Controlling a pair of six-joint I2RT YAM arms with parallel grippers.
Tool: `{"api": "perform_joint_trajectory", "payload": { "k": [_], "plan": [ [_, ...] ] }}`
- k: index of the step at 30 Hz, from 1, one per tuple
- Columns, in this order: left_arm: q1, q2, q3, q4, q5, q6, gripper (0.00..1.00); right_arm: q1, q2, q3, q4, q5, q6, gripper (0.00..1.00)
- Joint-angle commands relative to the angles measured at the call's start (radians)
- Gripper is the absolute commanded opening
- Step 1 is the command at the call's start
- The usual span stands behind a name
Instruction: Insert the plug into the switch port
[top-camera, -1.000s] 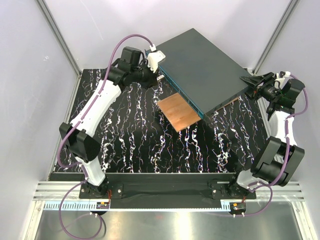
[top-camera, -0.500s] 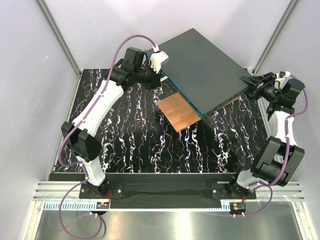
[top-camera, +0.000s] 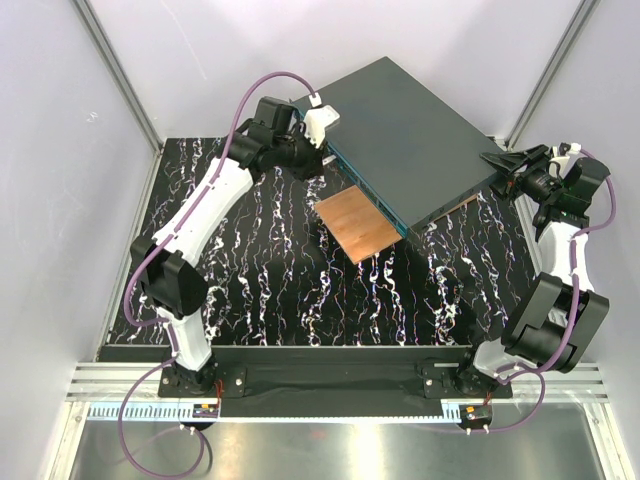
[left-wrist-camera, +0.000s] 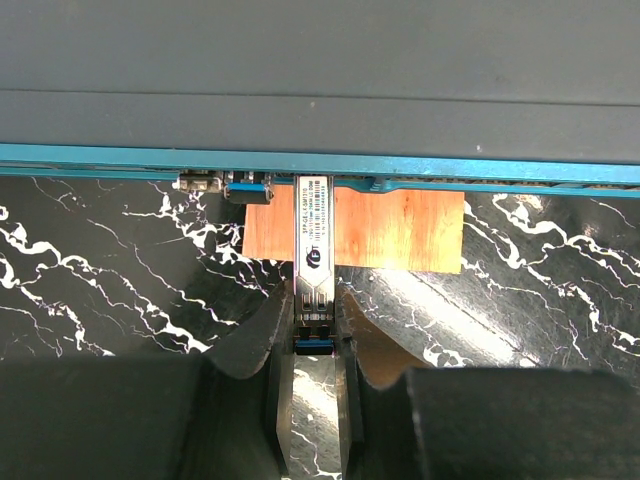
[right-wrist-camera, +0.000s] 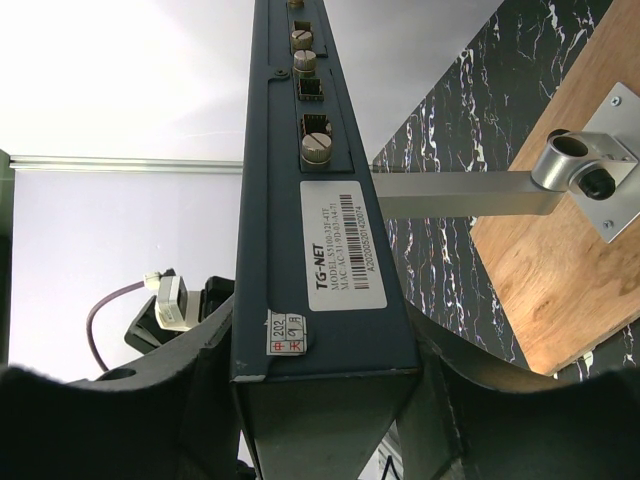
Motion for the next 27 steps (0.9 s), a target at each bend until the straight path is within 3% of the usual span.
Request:
{"api": "perform_joint_trajectory", "payload": {
  "k": [1,27],
  "plan": [
    [0.002,-0.010,0.057,0.038,-0.009,-0.008,0.00,0.035,-0.008,0.027,0.079,0.009,0.003,0.00],
    [0.008,-0.029,0.083,0.041,-0.009,-0.027,0.00,0.035,-0.007,0.027,0.079,0.006,0.003,0.00]
  ]
}}
